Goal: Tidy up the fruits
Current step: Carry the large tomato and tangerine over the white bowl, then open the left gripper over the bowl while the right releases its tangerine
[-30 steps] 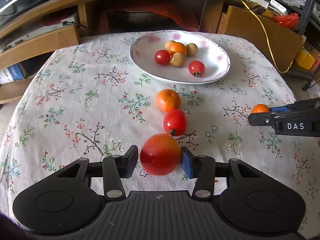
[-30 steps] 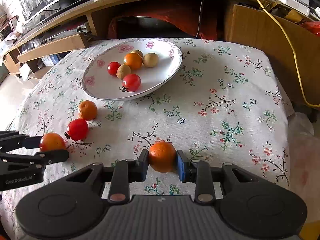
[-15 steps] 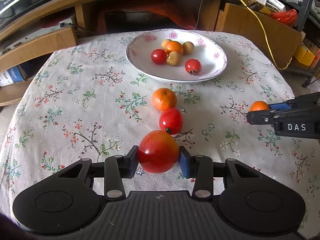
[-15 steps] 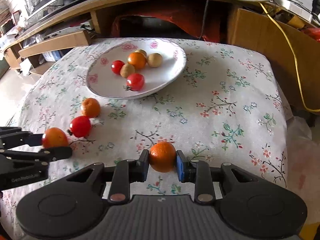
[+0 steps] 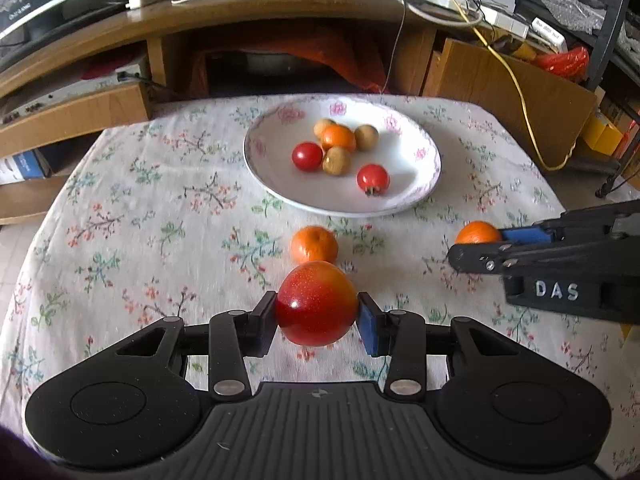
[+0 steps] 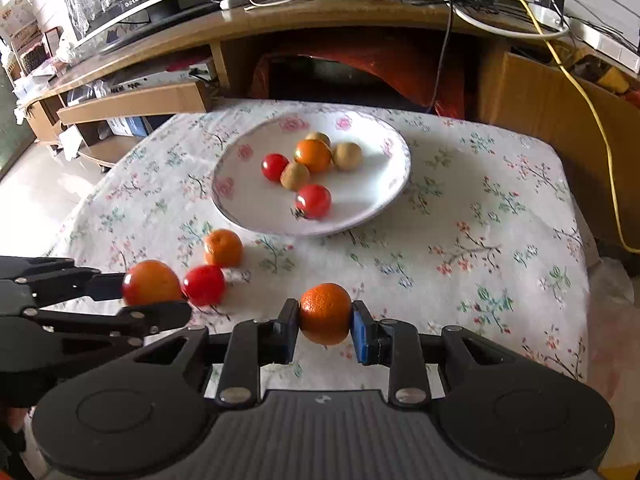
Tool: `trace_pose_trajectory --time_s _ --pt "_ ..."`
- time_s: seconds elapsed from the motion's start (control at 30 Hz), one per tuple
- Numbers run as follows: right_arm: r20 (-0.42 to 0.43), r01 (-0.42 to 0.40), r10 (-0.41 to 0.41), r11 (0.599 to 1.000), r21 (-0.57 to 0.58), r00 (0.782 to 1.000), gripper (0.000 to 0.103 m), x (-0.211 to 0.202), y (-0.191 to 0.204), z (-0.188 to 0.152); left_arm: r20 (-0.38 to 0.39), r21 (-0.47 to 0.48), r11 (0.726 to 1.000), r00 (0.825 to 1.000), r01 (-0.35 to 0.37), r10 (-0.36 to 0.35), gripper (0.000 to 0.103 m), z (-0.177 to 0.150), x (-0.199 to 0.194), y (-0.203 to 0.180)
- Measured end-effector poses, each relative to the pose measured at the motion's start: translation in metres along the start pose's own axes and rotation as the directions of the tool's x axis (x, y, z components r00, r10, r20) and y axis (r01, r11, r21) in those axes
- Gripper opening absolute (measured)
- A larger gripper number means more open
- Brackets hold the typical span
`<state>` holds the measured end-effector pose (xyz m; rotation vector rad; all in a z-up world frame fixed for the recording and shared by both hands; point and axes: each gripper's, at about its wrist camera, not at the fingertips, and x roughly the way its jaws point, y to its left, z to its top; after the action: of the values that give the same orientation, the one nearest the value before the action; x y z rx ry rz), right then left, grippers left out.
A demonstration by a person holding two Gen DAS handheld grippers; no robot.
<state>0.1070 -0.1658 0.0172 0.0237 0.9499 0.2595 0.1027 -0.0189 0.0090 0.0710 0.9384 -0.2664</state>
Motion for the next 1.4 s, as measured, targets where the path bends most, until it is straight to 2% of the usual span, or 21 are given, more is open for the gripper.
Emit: trace_pose_trajectory --time_s 0.43,0.87,1.4 --pt "0.032 -0.014 0.014 1.0 0.002 0.999 0.028 0.006 0.003 0.026 0.047 0.003 1.0 0.999 0.019 -0.019 0.05 0.035 0.007 -0.005" --pt "0.056 -0.008 0.007 1.0 0.023 0.998 0.028 0.031 -0.012 0.061 0.052 -0.016 1.0 0.999 0.007 -0.006 0.05 0.064 0.033 0.001" --pt "0.048 -0.007 0.006 1.0 0.019 0.999 0.029 0.057 -0.018 0.069 0.034 -0.022 1.0 0.999 -0.01 0.011 0.049 0.069 0.049 0.005"
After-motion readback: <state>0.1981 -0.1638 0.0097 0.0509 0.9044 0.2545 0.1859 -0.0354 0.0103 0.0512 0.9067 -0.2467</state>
